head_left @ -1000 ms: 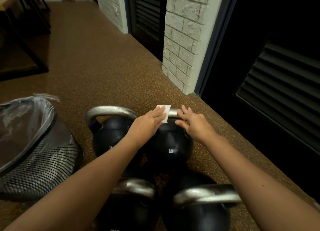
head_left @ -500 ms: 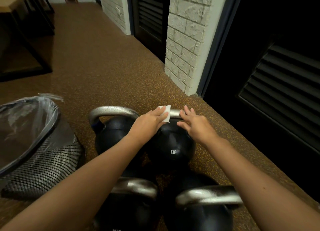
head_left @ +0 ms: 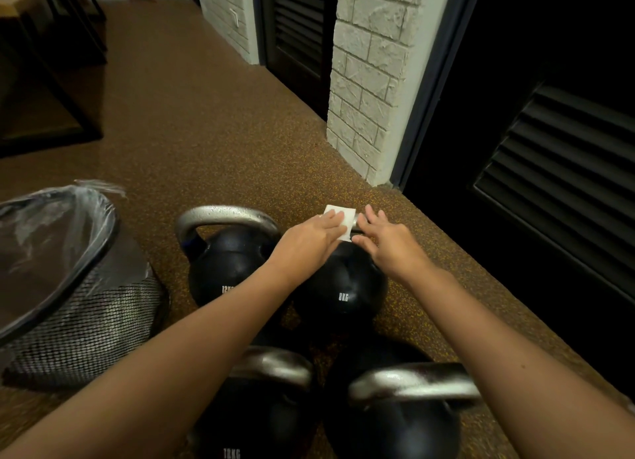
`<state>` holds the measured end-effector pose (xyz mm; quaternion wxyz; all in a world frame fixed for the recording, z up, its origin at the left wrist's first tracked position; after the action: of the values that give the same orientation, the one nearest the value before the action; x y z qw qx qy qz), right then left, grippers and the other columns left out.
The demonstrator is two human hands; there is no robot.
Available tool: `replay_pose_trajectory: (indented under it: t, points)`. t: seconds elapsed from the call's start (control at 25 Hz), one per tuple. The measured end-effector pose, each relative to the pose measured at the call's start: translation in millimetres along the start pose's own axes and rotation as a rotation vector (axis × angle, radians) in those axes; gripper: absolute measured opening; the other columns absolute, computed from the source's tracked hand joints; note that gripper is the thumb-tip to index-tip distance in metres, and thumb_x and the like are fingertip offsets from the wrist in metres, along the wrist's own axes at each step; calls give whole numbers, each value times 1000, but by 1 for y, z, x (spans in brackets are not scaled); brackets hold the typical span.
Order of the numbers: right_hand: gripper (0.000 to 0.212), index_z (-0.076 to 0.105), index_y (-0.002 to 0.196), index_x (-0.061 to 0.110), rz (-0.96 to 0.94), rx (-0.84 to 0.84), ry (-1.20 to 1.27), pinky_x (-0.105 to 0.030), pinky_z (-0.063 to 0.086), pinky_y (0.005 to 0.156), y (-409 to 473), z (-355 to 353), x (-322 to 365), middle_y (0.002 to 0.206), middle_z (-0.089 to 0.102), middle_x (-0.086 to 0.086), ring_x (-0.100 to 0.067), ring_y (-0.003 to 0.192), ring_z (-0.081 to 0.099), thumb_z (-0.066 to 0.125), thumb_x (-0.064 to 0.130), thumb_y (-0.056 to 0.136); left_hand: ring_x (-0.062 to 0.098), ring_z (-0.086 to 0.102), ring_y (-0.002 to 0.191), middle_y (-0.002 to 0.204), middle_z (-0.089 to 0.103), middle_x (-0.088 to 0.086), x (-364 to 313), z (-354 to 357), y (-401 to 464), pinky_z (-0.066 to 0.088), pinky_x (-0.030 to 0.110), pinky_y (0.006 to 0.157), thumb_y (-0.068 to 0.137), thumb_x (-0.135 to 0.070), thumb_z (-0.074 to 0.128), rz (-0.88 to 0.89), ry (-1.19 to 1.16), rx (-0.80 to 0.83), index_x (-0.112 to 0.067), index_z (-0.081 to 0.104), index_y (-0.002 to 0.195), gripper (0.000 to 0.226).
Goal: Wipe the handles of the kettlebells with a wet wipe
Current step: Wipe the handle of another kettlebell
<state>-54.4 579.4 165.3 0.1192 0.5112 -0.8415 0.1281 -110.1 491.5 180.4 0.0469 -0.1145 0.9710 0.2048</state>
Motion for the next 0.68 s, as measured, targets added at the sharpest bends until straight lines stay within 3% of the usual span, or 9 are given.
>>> replay_pose_trajectory:
  t: [0.08,0.2,0.4,0.56,0.68]
  points:
    - [52,27,146,18,1,-5,-1,-36,13,115,0,0,0,157,8,1,-21,146,7,41,32,98,28,68,94,108,69,12,5,-2,-5,59,39,63,84,-27,40,-38,-4,1,-6,70,96,39]
    - [52,28,146,18,-2,-10,7,-36,12,116,2,-1,-1,157,10,2,-21,146,8,42,32,98,29,60,112,130,57,10,25,2,0,55,44,81,93,-26,45,-192,-85,49,-8,62,117,35]
    - [53,26,146,19,-1,3,-30,-38,15,115,1,2,0,158,7,3,-23,146,6,40,34,98,22,41,132,144,42,3,19,11,-2,49,43,92,93,-18,50,-125,-73,93,-14,53,129,37]
    - [58,18,149,15,-12,20,-54,-39,15,115,-3,7,3,158,0,-1,-25,146,0,39,34,98,26,48,126,137,50,8,23,4,-8,53,46,86,91,-16,55,-198,-112,23,-10,59,123,33]
    - [62,10,149,11,-7,-1,-119,-39,17,115,-9,9,6,158,-6,-3,-24,146,-4,36,35,99,30,52,122,134,53,11,12,1,-4,54,47,81,89,-14,57,-149,-81,29,-8,61,118,30]
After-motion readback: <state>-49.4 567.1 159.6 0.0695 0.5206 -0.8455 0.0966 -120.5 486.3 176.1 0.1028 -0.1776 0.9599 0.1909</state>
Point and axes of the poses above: each hand's wrist, its own y-axis towards the middle knuckle, its own z-axis out of the palm, x = y × z, the point moved 9 cm from there along y, towards the middle knuckle
